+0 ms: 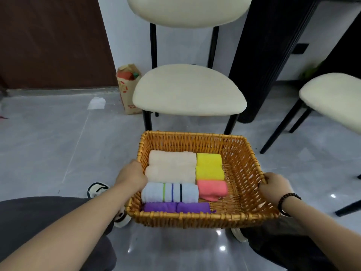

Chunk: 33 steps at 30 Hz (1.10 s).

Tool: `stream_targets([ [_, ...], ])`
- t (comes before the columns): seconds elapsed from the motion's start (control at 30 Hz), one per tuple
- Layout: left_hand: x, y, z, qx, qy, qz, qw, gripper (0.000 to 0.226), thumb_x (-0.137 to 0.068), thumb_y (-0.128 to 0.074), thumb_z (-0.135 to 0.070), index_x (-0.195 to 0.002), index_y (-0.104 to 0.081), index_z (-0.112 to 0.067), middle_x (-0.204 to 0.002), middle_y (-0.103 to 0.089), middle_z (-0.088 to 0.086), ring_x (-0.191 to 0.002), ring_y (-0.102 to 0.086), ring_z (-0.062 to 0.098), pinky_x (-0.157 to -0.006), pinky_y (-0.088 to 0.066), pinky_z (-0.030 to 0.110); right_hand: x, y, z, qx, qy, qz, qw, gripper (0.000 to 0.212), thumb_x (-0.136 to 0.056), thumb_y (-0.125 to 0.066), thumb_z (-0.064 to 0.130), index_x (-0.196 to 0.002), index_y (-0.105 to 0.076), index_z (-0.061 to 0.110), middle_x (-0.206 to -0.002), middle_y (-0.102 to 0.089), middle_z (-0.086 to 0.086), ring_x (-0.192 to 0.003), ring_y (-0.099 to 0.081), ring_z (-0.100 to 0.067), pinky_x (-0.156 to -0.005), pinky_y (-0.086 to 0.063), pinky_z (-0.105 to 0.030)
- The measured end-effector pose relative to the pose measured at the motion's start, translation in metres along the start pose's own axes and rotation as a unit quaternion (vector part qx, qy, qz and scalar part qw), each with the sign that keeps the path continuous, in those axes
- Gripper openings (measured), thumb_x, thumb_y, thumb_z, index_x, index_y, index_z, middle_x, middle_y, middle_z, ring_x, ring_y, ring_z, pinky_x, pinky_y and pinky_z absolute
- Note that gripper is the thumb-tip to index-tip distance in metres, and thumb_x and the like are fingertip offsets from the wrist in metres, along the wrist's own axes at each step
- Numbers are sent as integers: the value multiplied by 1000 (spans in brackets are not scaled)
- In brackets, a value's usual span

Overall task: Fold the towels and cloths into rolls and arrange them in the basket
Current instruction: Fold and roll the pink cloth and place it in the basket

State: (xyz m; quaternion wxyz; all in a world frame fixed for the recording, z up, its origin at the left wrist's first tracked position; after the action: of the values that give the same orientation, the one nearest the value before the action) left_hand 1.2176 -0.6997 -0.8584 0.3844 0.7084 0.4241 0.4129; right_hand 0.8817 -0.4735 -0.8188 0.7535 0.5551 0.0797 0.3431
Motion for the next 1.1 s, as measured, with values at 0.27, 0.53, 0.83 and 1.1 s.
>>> stream_targets([
  [0.27,35,80,-49,-16,-42,-8,999,6,-80,-56,-19,-83,-60,-15,-87,-64,5,-73,-58,19,-58,-44,25,24,80,22,-20,33,-68,997,23,-85,-47,3,-62,-48,5,-59,-52,-12,-53,-46,-24,-47,-33,-26],
  [0.53,65,191,-91,-4,-29,-90,996,14,-84,-49,-9,-75,-60,-8,-68,-51,6,-61,-50,21,-47,-35,24,28,173,70,-34,80,-120,989,24,-85,-47,5,-63,-56,1,-60,-52,-15,-55,-47,-26,-51,-38,-29],
  [0.83,57,262,-118,14,-20,-121,992,18,-90,-47,-13,-73,-52,-9,-75,-58,7,-61,-55,19,-45,-36,23,3,240,123,-28,86,-163,982,26,-86,-49,10,-88,-72,-2,-79,-68,-17,-64,-60,-27,-57,-52,-30],
  [1.1,3,300,-142,45,-9,-138,989,19,-91,-46,-12,-72,-50,-11,-74,-56,6,-61,-55,18,-49,-39,24,-51,256,181,-62,101,-173,978,25,-85,-50,8,-95,-72,-2,-93,-70,-19,-63,-55,-23,-57,-50,-27],
])
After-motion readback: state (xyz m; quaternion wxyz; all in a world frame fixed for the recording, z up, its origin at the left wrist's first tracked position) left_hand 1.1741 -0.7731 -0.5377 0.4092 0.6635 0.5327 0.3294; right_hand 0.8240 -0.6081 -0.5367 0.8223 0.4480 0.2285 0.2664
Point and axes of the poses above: each hand's wrist, its own x-axis away from the middle knuckle, its own y-axis out of the back of the hand, z = x × y, the point moved 1 cm from there along -x, towards the middle knuckle
